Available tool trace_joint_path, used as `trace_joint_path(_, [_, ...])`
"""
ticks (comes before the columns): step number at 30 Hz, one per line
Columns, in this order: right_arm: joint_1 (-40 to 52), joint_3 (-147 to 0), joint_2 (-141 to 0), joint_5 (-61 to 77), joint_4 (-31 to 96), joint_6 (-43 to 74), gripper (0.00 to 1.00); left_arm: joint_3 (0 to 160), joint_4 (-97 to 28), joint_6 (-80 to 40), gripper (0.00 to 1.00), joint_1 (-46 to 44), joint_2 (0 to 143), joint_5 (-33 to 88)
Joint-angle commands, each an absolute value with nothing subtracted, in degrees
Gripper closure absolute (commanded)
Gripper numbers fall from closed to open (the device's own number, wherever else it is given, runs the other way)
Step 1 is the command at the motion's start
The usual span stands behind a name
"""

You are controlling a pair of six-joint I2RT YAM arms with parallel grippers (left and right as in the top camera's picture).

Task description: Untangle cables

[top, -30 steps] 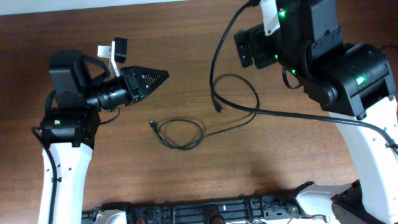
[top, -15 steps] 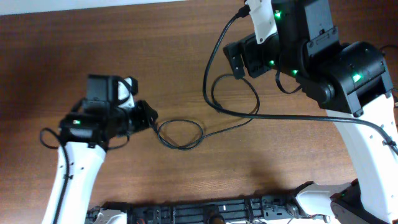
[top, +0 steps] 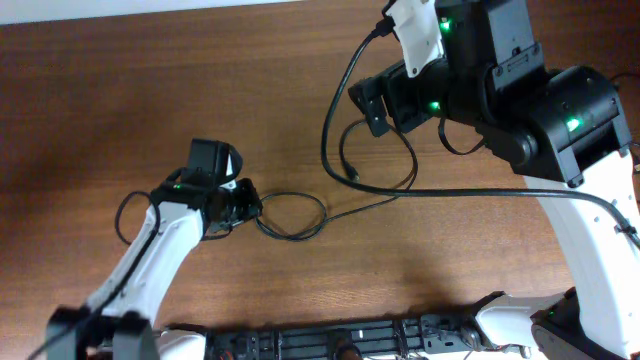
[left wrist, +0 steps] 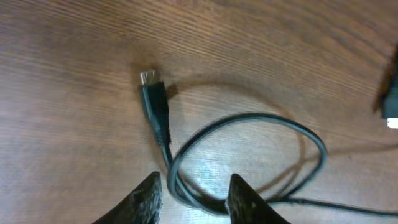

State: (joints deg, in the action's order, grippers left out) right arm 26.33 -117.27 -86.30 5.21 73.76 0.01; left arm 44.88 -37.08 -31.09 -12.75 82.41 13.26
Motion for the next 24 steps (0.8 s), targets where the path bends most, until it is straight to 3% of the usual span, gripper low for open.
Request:
trace_joint_path(1, [26.24,-118.08,-86.41,7.84,74.02,0.27,0.01,44.60,-35.40,-30.76,0.73,-13.23,88.79,14.22])
trace_joint_path(5, [26.24,-118.08,-86.41,8.01,73.76,0.27,0.01,44.60,-32.97,-30.46,0.77,-14.61,93.54,15.40])
trace_joint_path(8, [26.24,-118.08,-86.41,8.01,73.73,0.27,0.01,44.60,-30.92,-27.83,0.99,-14.92,94.54,19.38])
trace_joint_path(18, [26.22,-118.08,-86.41,8.01,74.67,-1.69,0.01,48.97,-27.75,-21.47,1.00,-14.87,94.48,34.74])
trace_joint_path(24, [26.24,-118.06,-87.79,17.72,85.12,-10.85,0.01,57.91,-28.77,-20.64,0.99,-14.85,93.60,40.84])
